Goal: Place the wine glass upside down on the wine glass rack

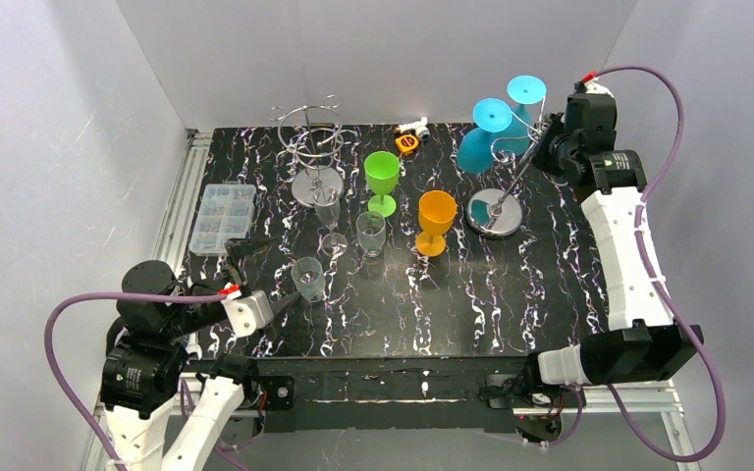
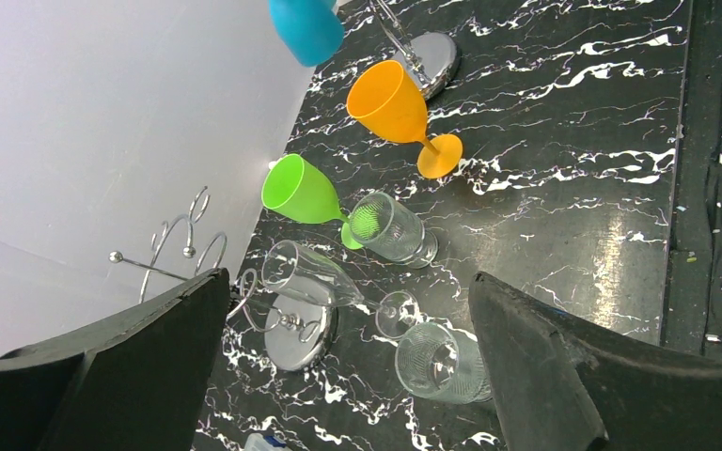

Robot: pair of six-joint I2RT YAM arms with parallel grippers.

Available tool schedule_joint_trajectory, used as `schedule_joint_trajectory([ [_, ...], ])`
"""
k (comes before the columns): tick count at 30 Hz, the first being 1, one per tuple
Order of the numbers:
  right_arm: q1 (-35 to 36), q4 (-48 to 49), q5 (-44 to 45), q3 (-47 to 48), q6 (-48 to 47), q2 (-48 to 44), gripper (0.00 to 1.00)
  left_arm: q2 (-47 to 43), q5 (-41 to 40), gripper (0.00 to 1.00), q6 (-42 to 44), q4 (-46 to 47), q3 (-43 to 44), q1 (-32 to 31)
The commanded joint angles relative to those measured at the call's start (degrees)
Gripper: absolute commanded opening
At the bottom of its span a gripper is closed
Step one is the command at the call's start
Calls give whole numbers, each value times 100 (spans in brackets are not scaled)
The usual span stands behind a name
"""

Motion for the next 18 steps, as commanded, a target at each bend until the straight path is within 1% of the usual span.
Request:
schedule_joint_trajectory([
  [1, -27, 934, 214, 19, 1137, 266, 1, -47, 11, 98, -24, -73, 109, -19],
  [6, -18, 765, -185, 656, 1499, 848, 1, -53, 47, 98, -39, -82, 76, -19],
  [10, -1, 983, -342, 758, 1802, 1022, 1, -100, 30, 98, -42, -82, 31, -19],
  [14, 143, 1010, -181, 1021, 2070, 1246, 1, -175, 26, 98, -34, -82, -41, -19],
  [18, 236, 1256, -152, 992, 2454, 1341, 1, -157, 100, 98, -115, -235, 23, -19],
])
